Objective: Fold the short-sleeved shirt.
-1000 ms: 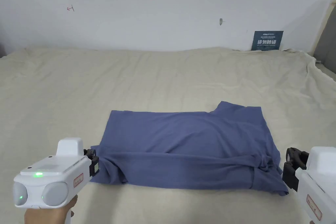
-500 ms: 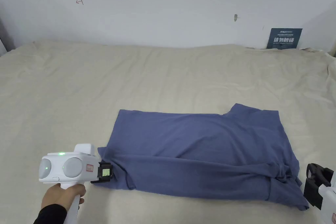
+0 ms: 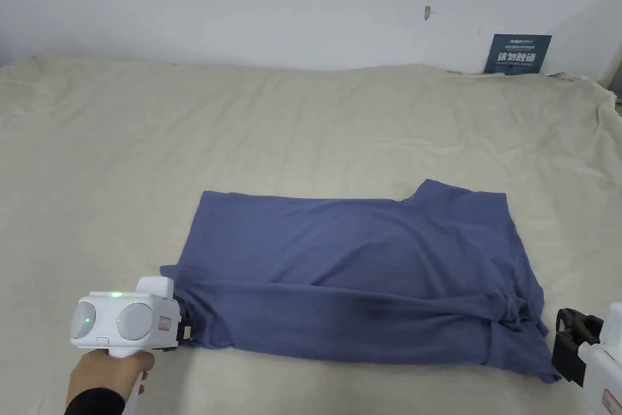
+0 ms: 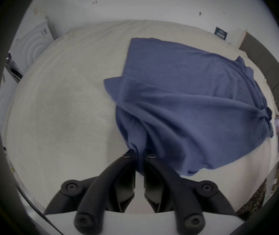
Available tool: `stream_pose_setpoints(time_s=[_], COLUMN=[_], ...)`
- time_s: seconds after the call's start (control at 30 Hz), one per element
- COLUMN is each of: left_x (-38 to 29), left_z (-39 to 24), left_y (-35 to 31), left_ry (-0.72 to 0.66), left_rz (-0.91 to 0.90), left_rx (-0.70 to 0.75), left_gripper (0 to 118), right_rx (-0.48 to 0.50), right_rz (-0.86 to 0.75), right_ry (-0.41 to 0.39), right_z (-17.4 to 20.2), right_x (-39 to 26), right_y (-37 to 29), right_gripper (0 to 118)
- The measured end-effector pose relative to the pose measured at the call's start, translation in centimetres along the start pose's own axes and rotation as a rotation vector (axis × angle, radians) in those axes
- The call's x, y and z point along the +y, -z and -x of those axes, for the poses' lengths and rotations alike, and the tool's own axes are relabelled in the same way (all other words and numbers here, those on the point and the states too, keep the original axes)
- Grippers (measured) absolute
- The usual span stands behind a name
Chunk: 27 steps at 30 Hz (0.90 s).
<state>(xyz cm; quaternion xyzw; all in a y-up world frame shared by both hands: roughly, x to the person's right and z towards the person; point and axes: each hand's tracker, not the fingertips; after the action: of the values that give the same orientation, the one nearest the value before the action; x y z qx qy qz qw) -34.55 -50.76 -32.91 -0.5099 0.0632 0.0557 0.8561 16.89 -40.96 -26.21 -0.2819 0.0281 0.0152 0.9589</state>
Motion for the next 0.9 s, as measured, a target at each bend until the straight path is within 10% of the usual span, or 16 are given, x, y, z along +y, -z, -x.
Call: stream_pose_setpoints(time_s=[0.23, 0.37, 0.43, 0.6, 0.7, 0.9], left_x=[0.0, 0.5, 0.7, 0.9, 0.8, 0.1], left_z=[0.3, 1.1, 1.5, 2.3, 2.6, 3.2], left_y=[-2.2, -3.7, -4.1, -4.0, -3.6, -4.0], left_ry=[0.014, -0.002, -0.018, -0.048, -0.065, -0.086], left_rz=[-0.055, -0.083, -0.094, -0.097, -0.093, -0.094], left_rx=[-0.008, -0.039, -0.052, -0.059, -0.066, -0.058], left_gripper=[3, 3, 3, 3, 3, 3], right_rx=[0.018, 0.023, 0.02, 0.017, 0.063, 0.073], right_rz=[0.214, 0.301, 0.355, 0.426, 0.412, 0.356], right_ry=[0.051, 0.052, 0.025, 0.022, 0.082, 0.09], right_z=[-2.8, -3.3, -3.4, -2.9, -3.1, -3.6], right_x=[-1.4, -2.7, -3.4, -4.6, -5.0, -4.5], right_y=[6.1, 9.6, 11.2, 13.2, 12.8, 10.0], right_gripper=[10, 79, 88, 69, 10, 9])
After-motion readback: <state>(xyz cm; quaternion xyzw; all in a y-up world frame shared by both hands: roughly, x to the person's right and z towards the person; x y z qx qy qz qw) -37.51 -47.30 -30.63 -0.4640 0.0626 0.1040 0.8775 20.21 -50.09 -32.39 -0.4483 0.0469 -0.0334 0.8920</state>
